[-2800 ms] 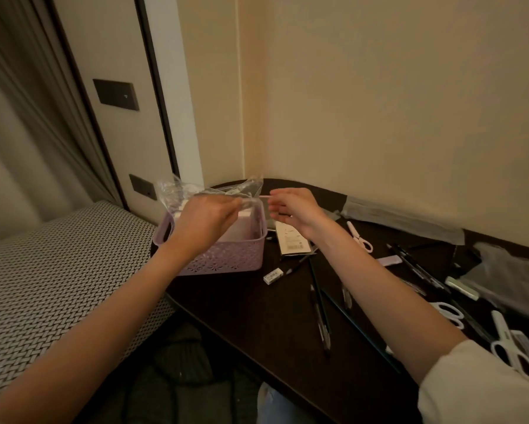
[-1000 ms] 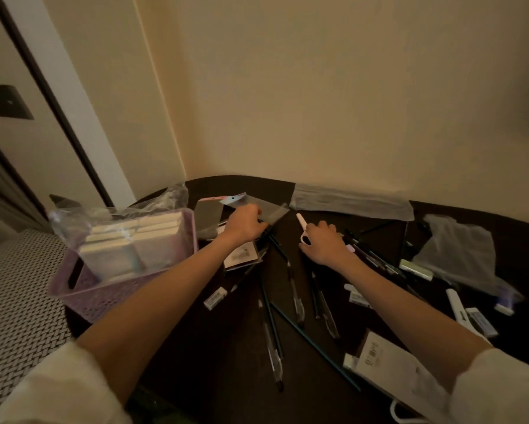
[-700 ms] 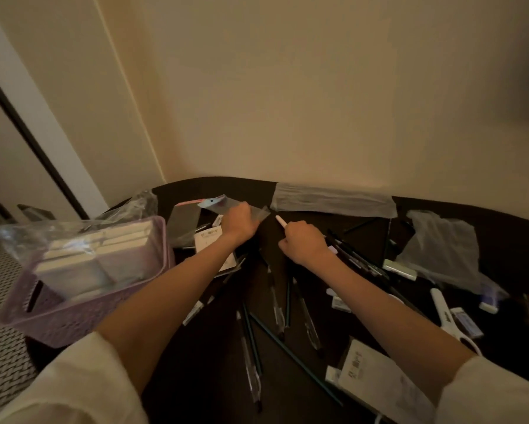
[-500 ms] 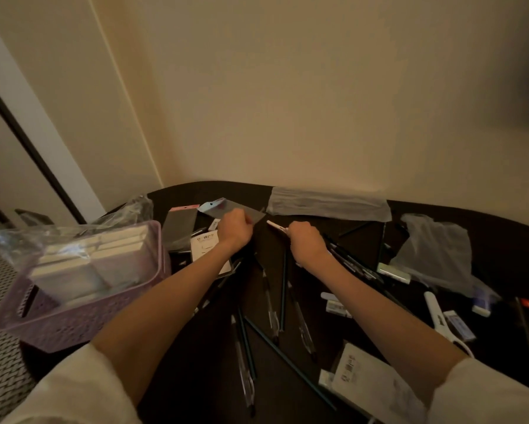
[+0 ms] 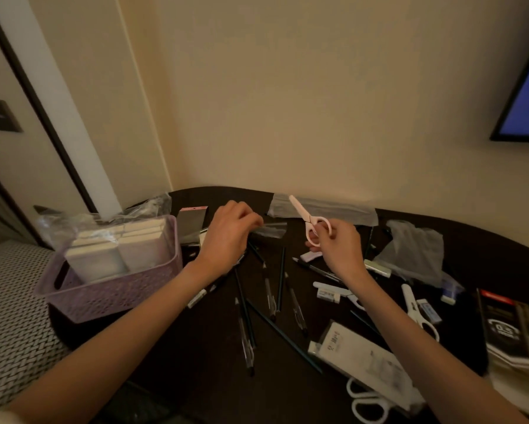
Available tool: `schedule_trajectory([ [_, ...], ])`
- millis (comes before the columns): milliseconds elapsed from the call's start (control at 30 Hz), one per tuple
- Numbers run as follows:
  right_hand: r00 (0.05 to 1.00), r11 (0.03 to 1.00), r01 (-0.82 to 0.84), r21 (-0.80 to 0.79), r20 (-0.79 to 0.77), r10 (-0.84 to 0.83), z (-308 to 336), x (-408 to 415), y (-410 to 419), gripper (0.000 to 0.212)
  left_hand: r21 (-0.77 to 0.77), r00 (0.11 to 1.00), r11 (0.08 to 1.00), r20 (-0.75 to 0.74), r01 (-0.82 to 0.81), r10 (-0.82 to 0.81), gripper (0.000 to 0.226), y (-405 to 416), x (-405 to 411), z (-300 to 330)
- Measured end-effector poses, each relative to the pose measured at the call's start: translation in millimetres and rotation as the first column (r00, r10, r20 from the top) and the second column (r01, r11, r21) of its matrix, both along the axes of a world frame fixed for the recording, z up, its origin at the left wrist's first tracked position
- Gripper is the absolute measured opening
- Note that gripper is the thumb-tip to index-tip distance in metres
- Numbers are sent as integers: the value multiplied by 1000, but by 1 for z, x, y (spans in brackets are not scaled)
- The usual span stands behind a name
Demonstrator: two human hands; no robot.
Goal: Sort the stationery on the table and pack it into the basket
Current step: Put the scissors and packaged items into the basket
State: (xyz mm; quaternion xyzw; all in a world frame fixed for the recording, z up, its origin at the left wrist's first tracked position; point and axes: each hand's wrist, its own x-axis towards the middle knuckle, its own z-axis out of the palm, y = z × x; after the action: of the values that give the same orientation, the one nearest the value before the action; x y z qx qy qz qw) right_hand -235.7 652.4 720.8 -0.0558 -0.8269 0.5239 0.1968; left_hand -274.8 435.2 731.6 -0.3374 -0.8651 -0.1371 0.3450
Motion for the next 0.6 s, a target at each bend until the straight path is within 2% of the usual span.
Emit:
schedule_trajectory([
  [133,1000,997,11,74,11,-12,1,29,3,8,-161,1000,987,3,12,-12,40,3,32,-4],
  [333,996,997,-75,-2,-50,75,8,60,3,10,-186,999,983,-30,14,-20,44,-1,65,-16],
  [467,986,989,-147,-32,-79,144,21,69,1,11,-162,997,986,-59,42,-52,39,-8,74,-18],
  [600,975,982,-179,60,-122,185,31,78,-2,8,-132,993,989,-86,67,-79,27,-12,78,-19],
])
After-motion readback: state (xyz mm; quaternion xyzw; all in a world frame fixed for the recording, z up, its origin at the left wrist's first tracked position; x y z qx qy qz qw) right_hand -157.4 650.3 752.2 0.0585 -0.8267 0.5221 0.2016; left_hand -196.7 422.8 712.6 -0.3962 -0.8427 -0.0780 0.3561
